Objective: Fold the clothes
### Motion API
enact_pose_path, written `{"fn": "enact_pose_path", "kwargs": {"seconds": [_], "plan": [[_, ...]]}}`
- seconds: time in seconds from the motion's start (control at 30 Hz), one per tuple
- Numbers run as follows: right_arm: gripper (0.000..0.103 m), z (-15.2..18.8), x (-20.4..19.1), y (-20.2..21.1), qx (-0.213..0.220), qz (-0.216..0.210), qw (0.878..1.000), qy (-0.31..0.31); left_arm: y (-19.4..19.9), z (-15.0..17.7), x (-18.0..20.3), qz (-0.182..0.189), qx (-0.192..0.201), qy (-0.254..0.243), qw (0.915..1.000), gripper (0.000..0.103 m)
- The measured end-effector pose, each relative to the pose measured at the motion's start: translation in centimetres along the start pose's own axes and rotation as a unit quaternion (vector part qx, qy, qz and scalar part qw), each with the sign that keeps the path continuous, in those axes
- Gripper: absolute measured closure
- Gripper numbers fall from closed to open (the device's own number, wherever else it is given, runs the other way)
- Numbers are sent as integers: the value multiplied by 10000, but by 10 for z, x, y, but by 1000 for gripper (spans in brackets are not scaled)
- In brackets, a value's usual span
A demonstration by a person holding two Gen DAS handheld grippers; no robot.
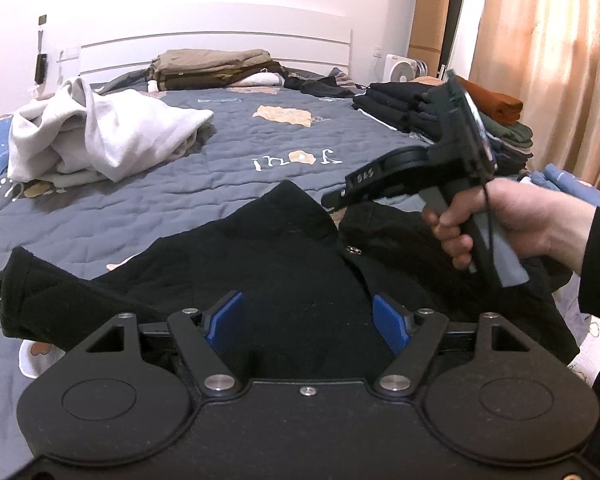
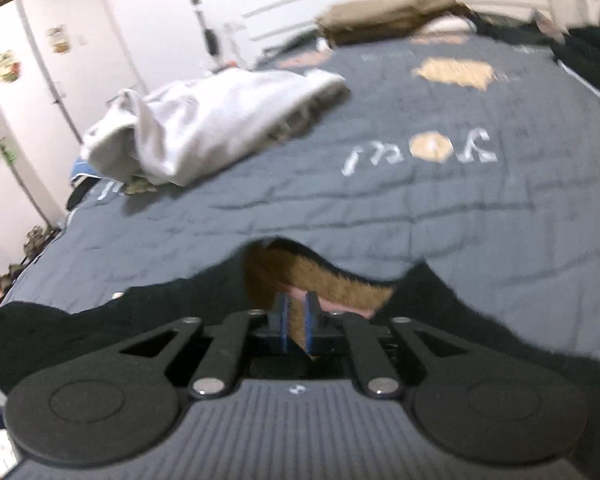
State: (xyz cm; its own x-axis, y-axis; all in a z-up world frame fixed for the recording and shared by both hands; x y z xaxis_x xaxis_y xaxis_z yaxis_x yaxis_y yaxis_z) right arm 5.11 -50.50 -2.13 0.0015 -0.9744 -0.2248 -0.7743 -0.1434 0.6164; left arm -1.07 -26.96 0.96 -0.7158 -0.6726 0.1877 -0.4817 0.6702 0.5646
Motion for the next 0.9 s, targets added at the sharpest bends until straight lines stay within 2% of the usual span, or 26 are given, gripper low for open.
{"fn": "enact_pose_path", "kwargs": {"seconds": [0.03, 0.1, 0.17, 0.37, 0.43, 0.47, 0.5, 0.53, 0.57, 0.73, 0.8, 0.87, 0.9], "plan": [[81, -1, -1, 2, 33, -52, 10000, 66, 0, 0, 0, 8, 0, -3, 10000, 32], [56, -2, -4, 2, 77, -151, 9996, 207, 0, 0, 1, 24, -6, -4, 10000, 32], [54, 0, -8, 0, 96, -244, 9990, 356, -1, 1, 1, 18, -16, -15, 10000, 32], [55, 13, -19, -27, -103, 47, 9979, 640, 0, 0, 3, -28, -2, -19, 10000, 32], [63, 16, -21, -33, -123, 61, 9979, 635, 0, 0, 3, -63, 6, -14, 10000, 32], [77, 16, -21, -35, -107, 21, 9983, 577, 0, -1, 2, -73, 7, 2, 10000, 32], [84, 15, -21, -36, -97, -43, 9986, 523, -1, -2, 2, -83, 8, 17, 10000, 32], [86, 15, -22, -36, -56, -24, 9987, 507, -1, -2, 1, -94, 7, 27, 10000, 32], [96, 14, -21, -35, 37, 20, 9987, 514, -1, -2, 1, -105, 6, 35, 9999, 32], [97, 6, -20, -27, 552, 267, 9968, 517, 0, -5, -4, -177, 69, 90, 9998, 32], [103, 1, -17, -21, 824, 407, 9947, 464, 2, -6, -6, -180, 118, 122, 9997, 32], [103, -5, -14, -16, 1141, 786, 9894, 441, 3, -6, -8, -203, 148, 152, 9996, 32], [103, -6, -12, -16, 1077, 709, 9907, 442, 3, -6, -8, -217, 146, 163, 9995, 32]]}}
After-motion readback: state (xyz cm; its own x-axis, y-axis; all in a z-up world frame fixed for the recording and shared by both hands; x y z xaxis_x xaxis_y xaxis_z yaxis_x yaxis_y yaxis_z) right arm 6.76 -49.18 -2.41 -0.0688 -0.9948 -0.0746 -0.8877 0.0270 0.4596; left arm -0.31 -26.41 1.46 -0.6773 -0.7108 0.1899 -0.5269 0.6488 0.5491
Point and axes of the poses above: each gripper's, at about its wrist camera, not at the fingertips, and y roughly against the way its jaws point, x to its right, z to its underside, the point moved 2 cm from there along -y, roughly the way its jaws point, and after that the axes turned 7 degrees about y, right-handed, at the moved point
